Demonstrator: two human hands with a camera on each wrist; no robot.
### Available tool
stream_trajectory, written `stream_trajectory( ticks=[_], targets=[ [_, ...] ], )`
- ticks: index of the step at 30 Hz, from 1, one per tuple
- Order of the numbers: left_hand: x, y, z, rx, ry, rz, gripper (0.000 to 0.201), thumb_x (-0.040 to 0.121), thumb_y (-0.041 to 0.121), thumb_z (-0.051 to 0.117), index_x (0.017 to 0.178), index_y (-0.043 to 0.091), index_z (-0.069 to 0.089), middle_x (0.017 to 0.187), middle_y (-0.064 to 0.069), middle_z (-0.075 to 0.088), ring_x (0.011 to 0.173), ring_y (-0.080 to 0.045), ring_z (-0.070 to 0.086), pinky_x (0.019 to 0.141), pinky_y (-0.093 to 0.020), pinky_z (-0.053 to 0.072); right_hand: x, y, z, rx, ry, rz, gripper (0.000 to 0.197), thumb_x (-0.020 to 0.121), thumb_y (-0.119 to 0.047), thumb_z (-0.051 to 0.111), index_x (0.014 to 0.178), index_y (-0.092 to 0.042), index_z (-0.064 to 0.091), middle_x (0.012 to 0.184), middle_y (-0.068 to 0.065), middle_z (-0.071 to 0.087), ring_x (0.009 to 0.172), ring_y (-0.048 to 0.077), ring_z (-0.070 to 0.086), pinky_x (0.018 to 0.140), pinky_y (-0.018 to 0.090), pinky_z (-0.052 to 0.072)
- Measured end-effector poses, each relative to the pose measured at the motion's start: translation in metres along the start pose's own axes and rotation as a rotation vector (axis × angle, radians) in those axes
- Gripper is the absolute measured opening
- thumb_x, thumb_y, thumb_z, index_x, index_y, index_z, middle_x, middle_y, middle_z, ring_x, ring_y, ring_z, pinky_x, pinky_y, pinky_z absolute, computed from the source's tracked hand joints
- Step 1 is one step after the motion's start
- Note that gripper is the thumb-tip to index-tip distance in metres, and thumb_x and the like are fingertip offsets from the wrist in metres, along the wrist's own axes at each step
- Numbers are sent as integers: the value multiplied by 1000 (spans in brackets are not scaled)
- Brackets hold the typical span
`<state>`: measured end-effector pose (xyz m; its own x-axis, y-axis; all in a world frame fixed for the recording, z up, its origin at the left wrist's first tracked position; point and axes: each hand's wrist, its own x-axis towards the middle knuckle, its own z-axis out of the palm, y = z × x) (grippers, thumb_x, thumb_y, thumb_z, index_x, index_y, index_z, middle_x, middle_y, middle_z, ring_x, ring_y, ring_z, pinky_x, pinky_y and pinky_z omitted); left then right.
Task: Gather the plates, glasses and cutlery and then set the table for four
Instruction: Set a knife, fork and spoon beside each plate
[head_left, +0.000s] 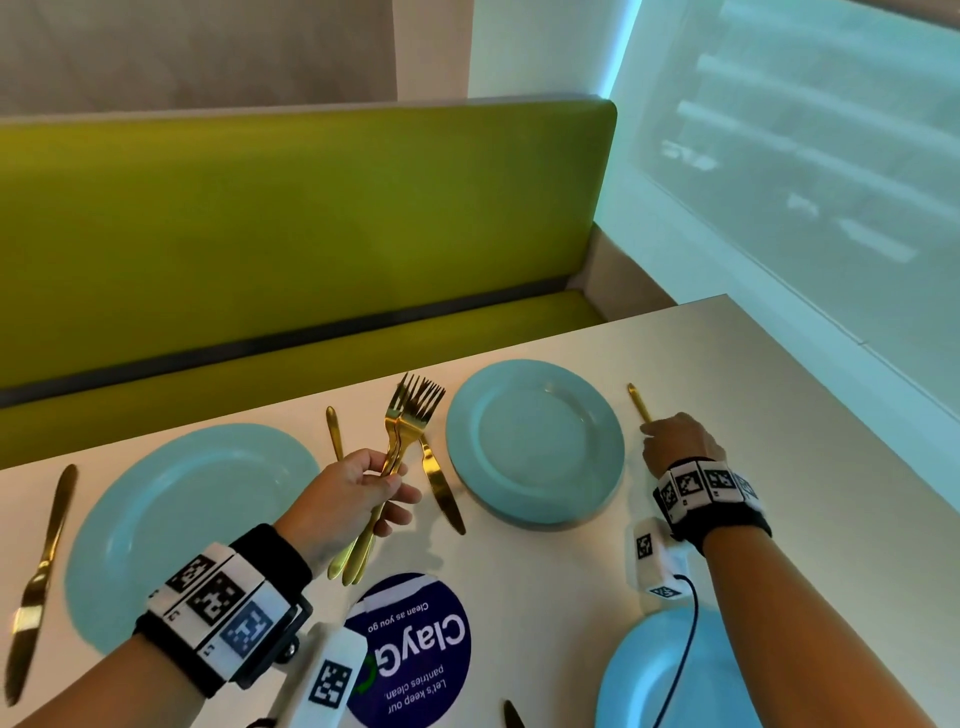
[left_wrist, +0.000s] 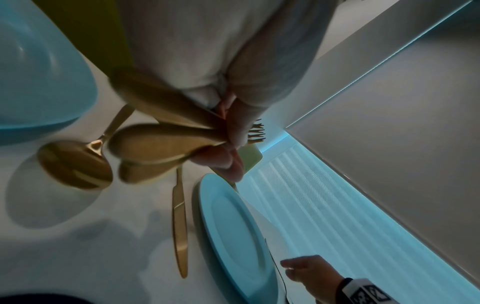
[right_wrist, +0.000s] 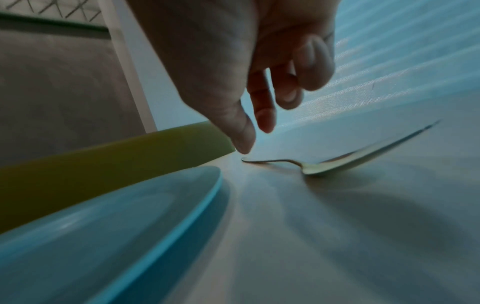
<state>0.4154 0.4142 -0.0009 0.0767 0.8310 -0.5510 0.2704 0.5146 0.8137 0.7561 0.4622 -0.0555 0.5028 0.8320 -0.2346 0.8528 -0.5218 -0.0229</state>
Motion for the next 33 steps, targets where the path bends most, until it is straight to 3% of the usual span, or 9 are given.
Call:
stream_trajectory(
  ticks=[4,11,16,18,23,26,30,33],
  targets=[
    [-1,-1,-4,-32,18,-12,14,97,10,42,96,12,56,85,-8,70,71,-19,61,60,-26,48,0,3,5,-121,-64,65,35,92,-17,43,124,-14,58,124,8,53,114,27,55,91,36,44],
    [2,-4,-1,-29,21,-18,15,97,10,42,97,13,56,86,-8,70,72,-19,62,60,-25,48,5,9,12,-160,-99,9,37,93,-18,38,125,-16,58,119,8,59,108,26,60,82,32,47],
    [5,-7,2,-27,16,-18,14,97,10,43,97,12,57,86,-9,70,71,-19,62,60,-26,47,11,-4,5,-165,-153,-59,49,96,-23,32,144,-32,31,129,6,54,118,26,54,93,35,46],
    [7,-9,1,-30,16,-25,14,97,10,43,97,12,57,86,-9,71,71,-19,62,60,-26,47,15,-13,2,-128,-162,-59,49,97,-27,30,146,-34,27,133,6,52,122,27,52,96,37,43],
    [10,-14,-3,-62,27,-47,14,97,10,43,97,12,57,87,-10,71,71,-20,62,60,-26,47,31,-31,6,-10,-127,-57,41,98,-36,27,133,-27,49,126,10,57,115,31,56,92,35,44],
    [11,-15,-6,-78,36,-52,14,96,10,44,98,12,57,87,-10,71,72,-20,62,60,-26,46,37,-36,7,-1,-91,-56,44,100,-38,28,124,-16,57,123,15,59,111,33,57,91,35,44],
    [11,-16,-8,-97,43,-54,14,96,9,44,98,11,57,87,-11,71,71,-20,61,59,-26,46,41,-39,7,-33,-85,-74,47,100,-40,27,120,-13,59,121,16,60,109,33,57,88,34,43],
    [10,-15,-8,-103,47,-56,14,96,9,44,99,11,57,87,-11,71,70,-20,61,59,-25,46,40,-40,4,-13,-111,-93,41,100,-34,28,129,-21,53,123,13,58,111,32,57,92,37,44]
  ],
)
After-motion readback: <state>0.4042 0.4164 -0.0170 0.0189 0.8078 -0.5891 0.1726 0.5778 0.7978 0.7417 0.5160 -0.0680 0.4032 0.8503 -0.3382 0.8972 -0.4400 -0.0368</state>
